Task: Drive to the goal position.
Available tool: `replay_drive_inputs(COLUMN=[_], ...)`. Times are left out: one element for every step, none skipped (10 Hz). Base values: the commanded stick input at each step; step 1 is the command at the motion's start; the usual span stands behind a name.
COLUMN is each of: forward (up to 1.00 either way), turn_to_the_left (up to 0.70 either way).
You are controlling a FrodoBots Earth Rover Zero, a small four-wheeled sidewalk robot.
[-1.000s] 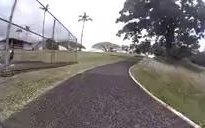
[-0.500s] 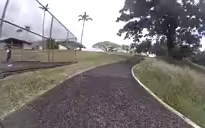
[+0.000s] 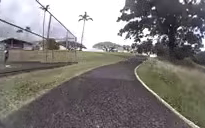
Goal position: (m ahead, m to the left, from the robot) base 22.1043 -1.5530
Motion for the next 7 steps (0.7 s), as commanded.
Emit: replay_drive_inputs(forward=[0.69, 0.68, 0.69, 0.69, 0.69, 0.69, 0.69], turn_to_the_left=[-0.01, -0.01, -0.01, -0.01, -0.01, -0.01, -0.01])
